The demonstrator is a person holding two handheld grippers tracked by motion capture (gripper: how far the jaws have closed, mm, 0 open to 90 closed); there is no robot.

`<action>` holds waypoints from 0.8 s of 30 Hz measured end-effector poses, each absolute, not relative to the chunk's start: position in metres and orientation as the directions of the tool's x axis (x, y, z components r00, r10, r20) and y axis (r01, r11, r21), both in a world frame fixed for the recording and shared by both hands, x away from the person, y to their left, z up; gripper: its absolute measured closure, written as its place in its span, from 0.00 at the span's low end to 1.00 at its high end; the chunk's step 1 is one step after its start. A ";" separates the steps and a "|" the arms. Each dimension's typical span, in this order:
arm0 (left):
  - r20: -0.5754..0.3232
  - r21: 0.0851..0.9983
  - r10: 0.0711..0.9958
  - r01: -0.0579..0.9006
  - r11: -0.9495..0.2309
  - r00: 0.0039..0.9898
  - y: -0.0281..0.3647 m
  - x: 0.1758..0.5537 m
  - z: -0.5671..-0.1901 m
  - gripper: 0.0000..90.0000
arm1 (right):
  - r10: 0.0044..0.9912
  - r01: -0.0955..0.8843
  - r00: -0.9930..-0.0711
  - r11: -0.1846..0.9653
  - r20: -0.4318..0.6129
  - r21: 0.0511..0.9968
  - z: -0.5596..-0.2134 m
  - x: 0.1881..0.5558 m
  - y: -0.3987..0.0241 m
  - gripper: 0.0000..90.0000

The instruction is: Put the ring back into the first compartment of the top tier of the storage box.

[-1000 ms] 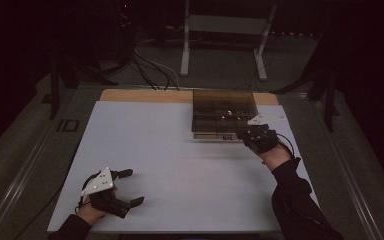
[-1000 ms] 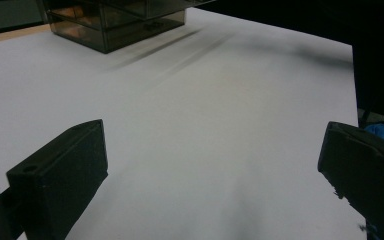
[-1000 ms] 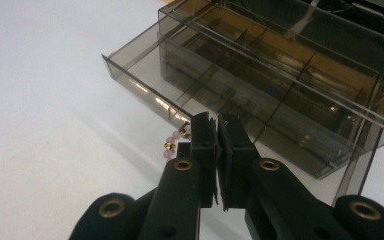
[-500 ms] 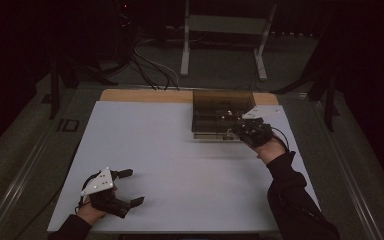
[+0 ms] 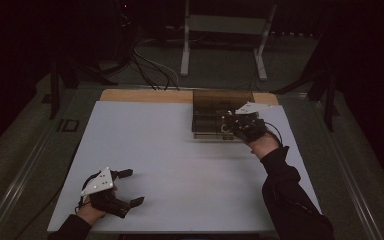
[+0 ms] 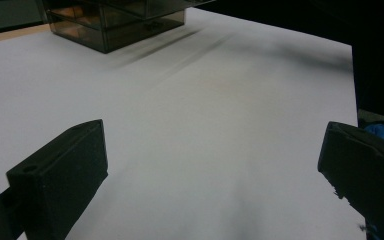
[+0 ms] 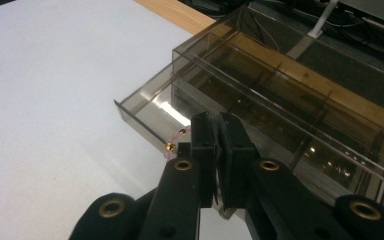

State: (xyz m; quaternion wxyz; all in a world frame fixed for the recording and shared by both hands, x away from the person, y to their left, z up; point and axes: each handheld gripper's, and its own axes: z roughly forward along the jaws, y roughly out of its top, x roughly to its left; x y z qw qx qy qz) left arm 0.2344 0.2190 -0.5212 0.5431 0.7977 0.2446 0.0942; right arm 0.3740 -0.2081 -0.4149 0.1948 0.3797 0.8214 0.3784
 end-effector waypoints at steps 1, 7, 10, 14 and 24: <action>-0.115 0.913 0.492 0.287 -0.290 0.863 0.219 0.234 -0.521 0.01 | 0.771 0.476 -0.635 0.425 -0.034 0.770 -0.414 0.375 -0.207 0.96; -0.114 0.912 0.493 0.287 -0.292 0.863 0.219 0.234 -0.521 0.01 | 0.770 0.471 -0.637 0.430 -0.041 0.770 -0.413 0.380 -0.201 0.96; -0.114 0.913 0.492 0.286 -0.289 0.863 0.219 0.234 -0.521 0.01 | 0.771 0.472 -0.636 0.428 -0.039 0.770 -0.412 0.384 -0.200 0.96; -0.114 0.913 0.492 0.287 -0.291 0.863 0.219 0.234 -0.521 0.01 | 0.770 0.474 -0.637 0.426 -0.034 0.771 -0.411 0.388 -0.196 0.96; -0.108 0.912 0.492 0.284 -0.298 0.864 0.219 0.234 -0.521 0.01 | 0.760 0.471 -0.649 0.425 -0.022 0.773 -0.409 0.397 -0.183 0.96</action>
